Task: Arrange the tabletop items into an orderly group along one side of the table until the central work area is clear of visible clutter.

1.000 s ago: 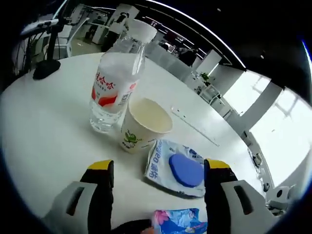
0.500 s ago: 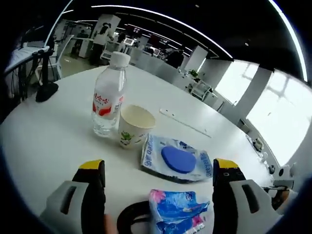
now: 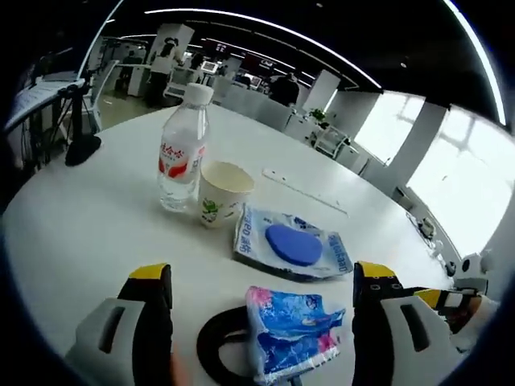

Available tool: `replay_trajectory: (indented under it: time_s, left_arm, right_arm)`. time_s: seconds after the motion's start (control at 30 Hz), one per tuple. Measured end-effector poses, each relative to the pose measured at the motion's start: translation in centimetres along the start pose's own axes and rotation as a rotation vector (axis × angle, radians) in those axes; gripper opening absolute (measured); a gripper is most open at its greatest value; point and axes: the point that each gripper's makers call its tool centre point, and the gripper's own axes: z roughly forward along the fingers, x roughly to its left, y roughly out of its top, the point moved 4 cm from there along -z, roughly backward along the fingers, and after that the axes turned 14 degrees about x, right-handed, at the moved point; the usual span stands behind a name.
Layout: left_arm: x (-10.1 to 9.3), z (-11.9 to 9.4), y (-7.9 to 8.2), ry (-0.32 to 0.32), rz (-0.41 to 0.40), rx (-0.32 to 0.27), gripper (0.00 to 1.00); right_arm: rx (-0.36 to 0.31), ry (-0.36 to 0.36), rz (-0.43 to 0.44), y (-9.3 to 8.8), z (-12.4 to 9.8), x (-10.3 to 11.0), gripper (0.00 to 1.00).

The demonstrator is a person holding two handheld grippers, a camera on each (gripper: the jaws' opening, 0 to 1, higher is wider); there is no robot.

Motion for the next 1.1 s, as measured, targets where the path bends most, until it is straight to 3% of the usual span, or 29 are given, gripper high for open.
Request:
replay_trajectory:
  time_s: [0.13,0.57,0.9,1.1]
  left_arm:
    - [0.3,-0.6,-1.2,0.005,-0.001,0.024,0.92]
    - [0.6,-1.8,-3.6,0.027,0.003,0.044,0.85]
    - [-0.2,-1.7,-6.0,0.031,0.076,0.103,0.66]
    - [-0.4,-1.9,-6.5,0.034,0.112,0.108,0.50]
  right_arm:
    - [0.010,0.002,0.002,-0.2,0.1,0.0,0.41]
    - [0.054,0.032,-0.006,-0.8,1.1,0.7,0.39]
    - [0.117,0.066,-0.048,-1.3,2.7,2.2,0.37]
    - [0.165,0.098,-0.094,-1.3,4.4,3.8,0.35]
